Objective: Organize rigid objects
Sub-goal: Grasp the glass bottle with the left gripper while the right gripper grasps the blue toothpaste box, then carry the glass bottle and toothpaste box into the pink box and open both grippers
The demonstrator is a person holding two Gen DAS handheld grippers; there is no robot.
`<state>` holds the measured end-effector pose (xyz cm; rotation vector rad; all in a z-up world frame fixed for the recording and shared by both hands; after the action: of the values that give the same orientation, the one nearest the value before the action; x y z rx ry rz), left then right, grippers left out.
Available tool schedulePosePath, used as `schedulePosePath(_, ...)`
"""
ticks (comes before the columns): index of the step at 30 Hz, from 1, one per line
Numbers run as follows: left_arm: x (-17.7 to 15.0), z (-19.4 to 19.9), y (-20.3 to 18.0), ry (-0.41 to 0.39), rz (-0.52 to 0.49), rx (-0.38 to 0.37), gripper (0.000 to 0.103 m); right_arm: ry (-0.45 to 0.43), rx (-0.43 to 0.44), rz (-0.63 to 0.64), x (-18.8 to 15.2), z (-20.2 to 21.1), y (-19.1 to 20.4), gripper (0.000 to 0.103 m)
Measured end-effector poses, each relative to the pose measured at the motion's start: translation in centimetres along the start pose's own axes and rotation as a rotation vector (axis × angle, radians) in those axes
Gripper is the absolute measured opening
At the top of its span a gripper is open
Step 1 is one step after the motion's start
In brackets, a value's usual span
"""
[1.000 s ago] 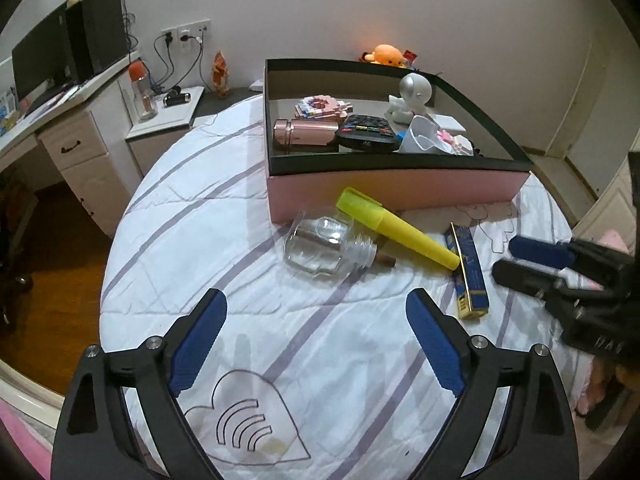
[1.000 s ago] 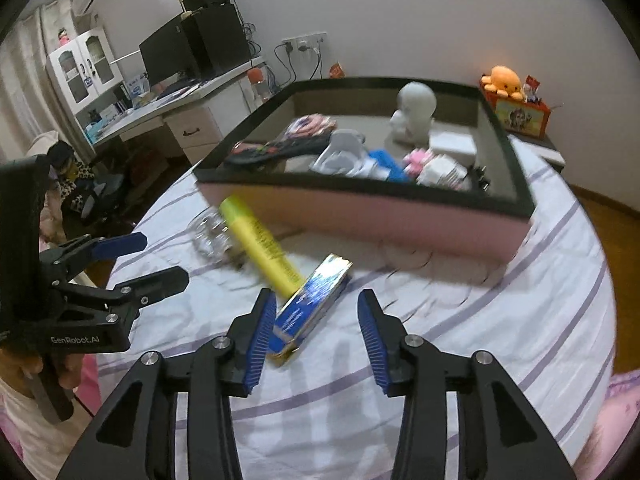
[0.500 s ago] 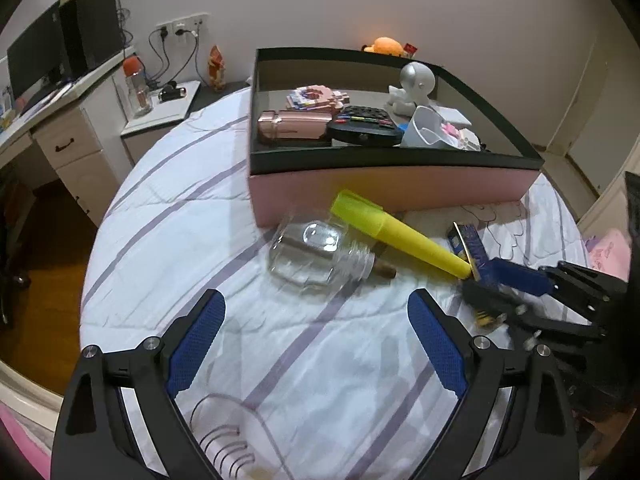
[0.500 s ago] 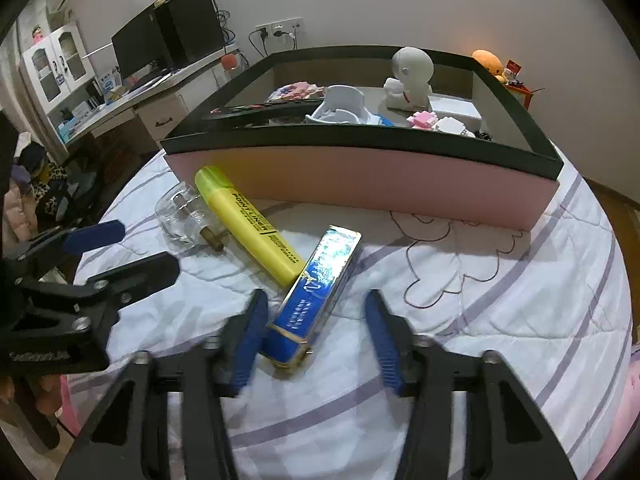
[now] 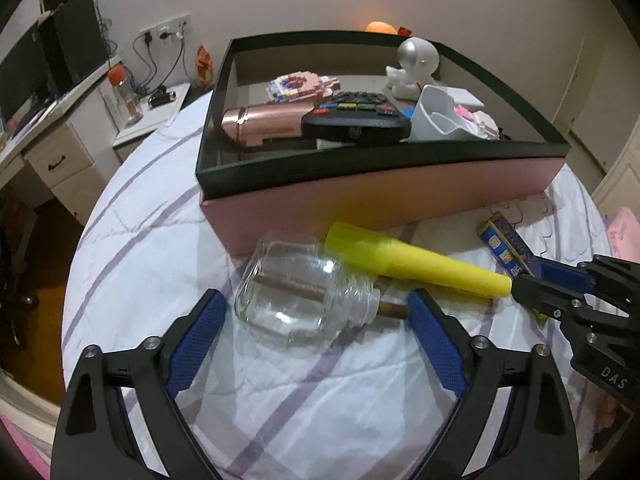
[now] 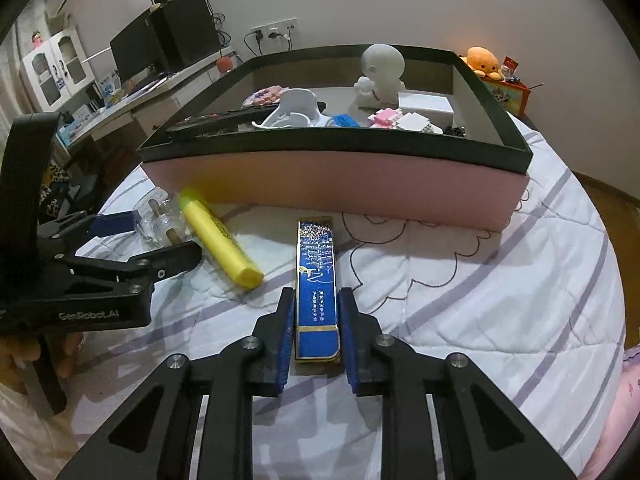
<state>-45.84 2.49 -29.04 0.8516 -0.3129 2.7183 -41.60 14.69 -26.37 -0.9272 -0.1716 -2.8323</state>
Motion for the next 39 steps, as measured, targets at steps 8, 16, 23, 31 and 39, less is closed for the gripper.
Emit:
schedulePosePath(8,-0.2,0.6,-0.2,-0.009,-0.022,-0.028,0.078,-0.002,0.002,0.004,0.5,-0.4,-0.1,0.022)
schedulePosePath(16,-1.0,2.9,-0.4,-0.032,-0.038,-0.046,0.078,-0.008,0.002,0.009,0.8,-0.6,-0.1,0.023)
schedulePosePath(23,-1.1,5.7,-1.1,-0.078,-0.055,-0.059,0.078,-0.018,0.018,0.011,0.7,0.4,0.1,0.021)
schedulePosePath(31,0.0,8.2,-3.0,-0.129,-0.091,-0.064,0.078,-0.064,0.041,0.017,1.3,3.3,0.2,0.021)
schedulePosePath(39,2.8,9.9,-5.6,-0.176,-0.150,-0.070,0.078,-0.147,0.042,0.030,3.7,6.8,-0.4,0.021)
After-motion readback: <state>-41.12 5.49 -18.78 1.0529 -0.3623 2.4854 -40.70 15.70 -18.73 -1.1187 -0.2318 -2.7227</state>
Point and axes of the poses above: each gripper's, at about its wrist camera, not at the fingertips, and z roughly against the way its jaws point, y to its left, x to its top, the point moved 9 cm from there along -z, roughly the way its jaws point, and after that the axes turned 8 degrees about -x, right-handed, at the moved point
